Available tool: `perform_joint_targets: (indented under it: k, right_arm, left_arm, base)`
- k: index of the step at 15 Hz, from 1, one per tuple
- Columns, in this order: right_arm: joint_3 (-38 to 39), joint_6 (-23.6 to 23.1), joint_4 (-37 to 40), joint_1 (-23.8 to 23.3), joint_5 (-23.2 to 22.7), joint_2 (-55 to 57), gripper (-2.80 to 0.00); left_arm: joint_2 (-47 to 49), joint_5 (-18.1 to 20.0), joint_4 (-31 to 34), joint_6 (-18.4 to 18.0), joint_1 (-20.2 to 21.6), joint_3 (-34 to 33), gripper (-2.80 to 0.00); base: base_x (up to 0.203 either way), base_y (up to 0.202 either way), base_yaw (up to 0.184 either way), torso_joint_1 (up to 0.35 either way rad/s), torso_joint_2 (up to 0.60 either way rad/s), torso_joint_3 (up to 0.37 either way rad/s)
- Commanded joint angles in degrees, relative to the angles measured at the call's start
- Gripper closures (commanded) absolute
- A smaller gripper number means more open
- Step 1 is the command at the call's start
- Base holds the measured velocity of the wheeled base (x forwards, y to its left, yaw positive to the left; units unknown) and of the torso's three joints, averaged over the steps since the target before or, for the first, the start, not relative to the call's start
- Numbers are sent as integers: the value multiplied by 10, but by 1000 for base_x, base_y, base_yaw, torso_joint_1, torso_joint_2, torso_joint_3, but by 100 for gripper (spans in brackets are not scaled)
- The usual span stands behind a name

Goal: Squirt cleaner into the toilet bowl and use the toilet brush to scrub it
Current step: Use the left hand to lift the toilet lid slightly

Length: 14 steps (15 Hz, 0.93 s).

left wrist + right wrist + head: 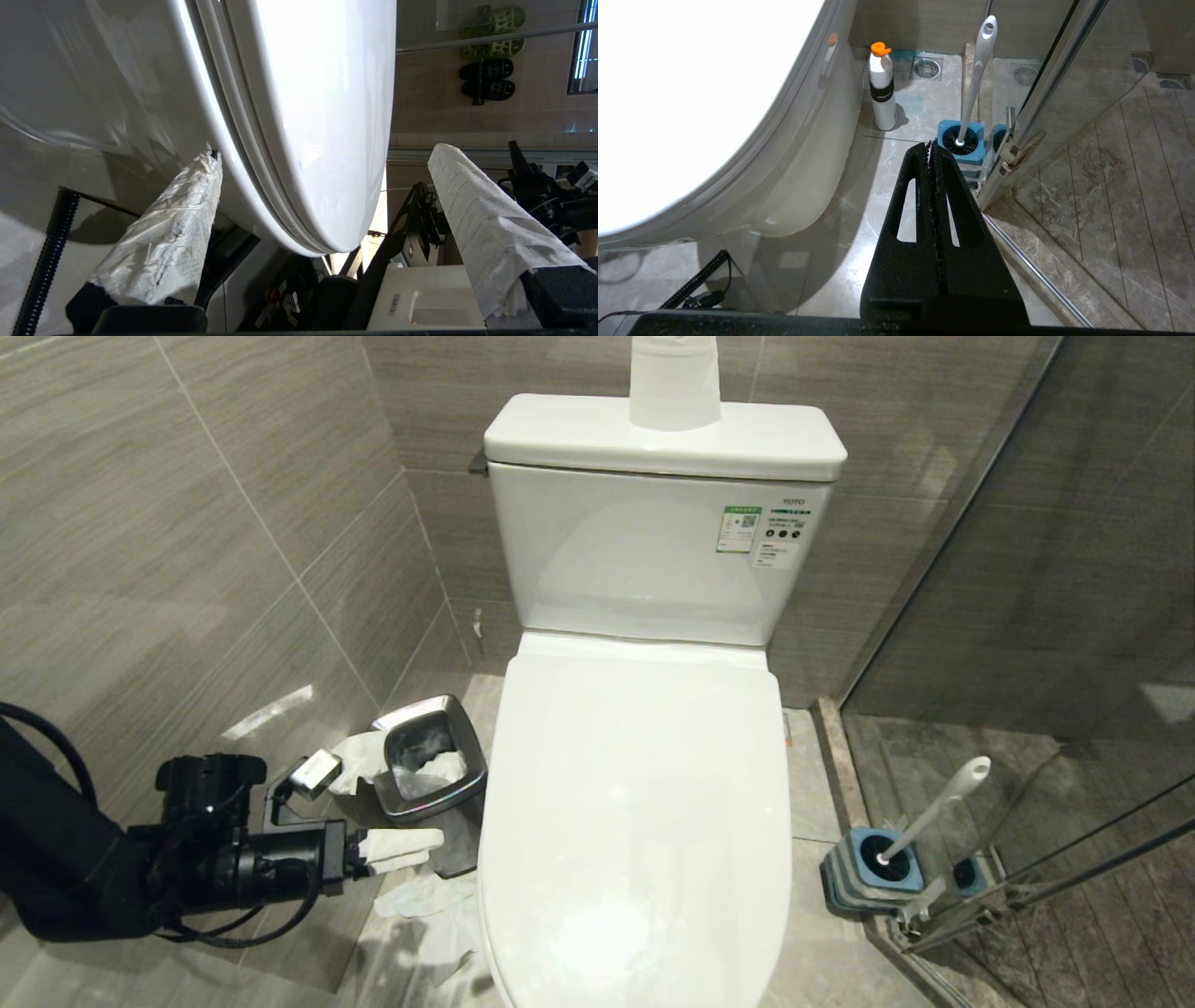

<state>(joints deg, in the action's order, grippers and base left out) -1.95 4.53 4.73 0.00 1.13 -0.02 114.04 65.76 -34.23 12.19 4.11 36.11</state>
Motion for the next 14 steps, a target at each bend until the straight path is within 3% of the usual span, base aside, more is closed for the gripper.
perform_joint_targets:
  k: [1, 4, 7, 12, 14]
  right_arm:
    - [0, 0, 0, 0, 0, 0, 0]
    - [0, 0, 0, 0, 0, 0, 0]
    - [0, 0, 0, 0, 0, 0, 0]
    - [0, 1, 0, 0, 0, 0, 0]
    - [0, 0, 0, 0, 0, 0, 0]
  left_arm:
    - [-22, 4, -2, 1, -1, -32, -280]
    - [-22, 6, -18, -1, -2, -71, -280]
    - [-4, 16, -73, -1, -11, -95, -280]
    - [45, 17, -131, 2, -35, -88, -280]
    - [56, -3, -145, 8, -47, -84, -280]
  base:
    - [0, 0, 0, 0, 0, 0]
    - [0, 0, 0, 0, 0, 0]
    - [0, 0, 0, 0, 0, 0]
    - [0, 0, 0, 0, 0, 0]
    - [0, 0, 0, 0, 0, 0]
